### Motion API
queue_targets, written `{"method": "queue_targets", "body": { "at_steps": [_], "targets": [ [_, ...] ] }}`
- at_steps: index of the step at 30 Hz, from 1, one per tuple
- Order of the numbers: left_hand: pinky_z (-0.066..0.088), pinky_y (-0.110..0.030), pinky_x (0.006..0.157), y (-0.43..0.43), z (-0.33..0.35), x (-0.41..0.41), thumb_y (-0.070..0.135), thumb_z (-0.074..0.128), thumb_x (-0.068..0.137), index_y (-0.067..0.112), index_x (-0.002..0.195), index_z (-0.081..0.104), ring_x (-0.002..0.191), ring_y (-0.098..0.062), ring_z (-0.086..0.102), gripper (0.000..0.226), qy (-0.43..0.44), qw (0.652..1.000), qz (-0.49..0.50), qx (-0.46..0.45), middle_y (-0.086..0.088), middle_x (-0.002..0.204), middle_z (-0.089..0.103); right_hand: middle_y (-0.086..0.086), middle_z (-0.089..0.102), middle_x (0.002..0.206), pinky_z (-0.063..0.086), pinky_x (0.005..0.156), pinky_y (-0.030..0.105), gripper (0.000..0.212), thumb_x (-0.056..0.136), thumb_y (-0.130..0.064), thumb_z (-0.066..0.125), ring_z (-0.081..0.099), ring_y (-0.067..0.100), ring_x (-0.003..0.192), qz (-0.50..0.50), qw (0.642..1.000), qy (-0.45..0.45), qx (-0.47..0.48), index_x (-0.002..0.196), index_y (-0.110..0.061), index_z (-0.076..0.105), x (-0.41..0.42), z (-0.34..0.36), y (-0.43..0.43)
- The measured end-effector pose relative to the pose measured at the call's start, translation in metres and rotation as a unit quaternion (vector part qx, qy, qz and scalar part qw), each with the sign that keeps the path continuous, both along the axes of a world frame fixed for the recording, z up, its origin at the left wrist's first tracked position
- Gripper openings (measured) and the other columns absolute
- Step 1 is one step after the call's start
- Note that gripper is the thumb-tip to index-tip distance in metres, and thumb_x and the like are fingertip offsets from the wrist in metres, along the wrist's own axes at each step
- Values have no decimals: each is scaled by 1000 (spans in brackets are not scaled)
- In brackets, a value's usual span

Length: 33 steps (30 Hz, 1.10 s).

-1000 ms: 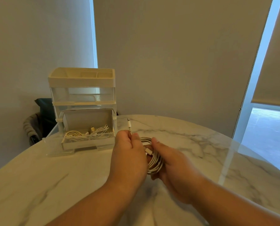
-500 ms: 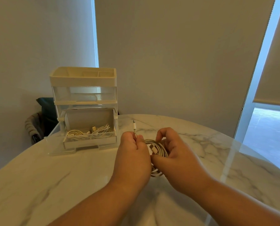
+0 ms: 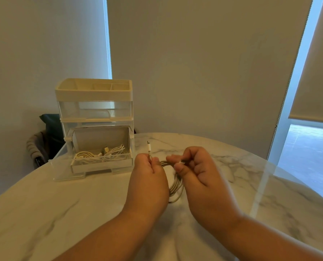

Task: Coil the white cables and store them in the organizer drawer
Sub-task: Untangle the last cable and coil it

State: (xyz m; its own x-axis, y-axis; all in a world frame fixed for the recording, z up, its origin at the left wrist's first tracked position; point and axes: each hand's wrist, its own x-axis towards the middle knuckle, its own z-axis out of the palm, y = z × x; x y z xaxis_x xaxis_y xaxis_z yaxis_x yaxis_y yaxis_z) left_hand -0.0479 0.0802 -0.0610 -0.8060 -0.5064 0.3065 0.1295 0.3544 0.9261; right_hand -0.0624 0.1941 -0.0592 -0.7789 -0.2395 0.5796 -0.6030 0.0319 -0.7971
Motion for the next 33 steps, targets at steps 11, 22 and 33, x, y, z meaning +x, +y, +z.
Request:
{"method": "queue_targets", "body": {
  "at_steps": [11, 22, 33],
  "targets": [
    [60, -37, 54, 3, 4, -4, 32, 38, 105, 17, 100, 53, 63, -19, 61, 21, -29, 988, -8, 152, -10, 86, 59, 16, 74, 82, 60, 73, 29, 11, 98, 3, 50, 74, 24, 85, 18, 983, -70, -169, 94, -7, 51, 1, 22, 8],
    [57, -30, 67, 13, 0, 4, 33, 40, 105, 21, 94, 55, 64, -5, 63, 21, 44, 991, -39, 122, 2, 79, 66, 12, 64, 88, 57, 76, 52, 7, 105, -12, 46, 68, 36, 87, -28, 910, -312, -272, 101, -11, 52, -22, 5, 1],
    [58, -47, 85, 2, 6, -3, 20, 49, 103, 19, 93, 62, 92, -22, 69, 15, 26, 954, -57, 294, -3, 92, 73, -2, 53, 70, 37, 44, 26, 15, 104, -17, 44, 49, 20, 66, -117, 954, -229, -153, 92, -23, 50, -34, -2, 5]
  ]
}}
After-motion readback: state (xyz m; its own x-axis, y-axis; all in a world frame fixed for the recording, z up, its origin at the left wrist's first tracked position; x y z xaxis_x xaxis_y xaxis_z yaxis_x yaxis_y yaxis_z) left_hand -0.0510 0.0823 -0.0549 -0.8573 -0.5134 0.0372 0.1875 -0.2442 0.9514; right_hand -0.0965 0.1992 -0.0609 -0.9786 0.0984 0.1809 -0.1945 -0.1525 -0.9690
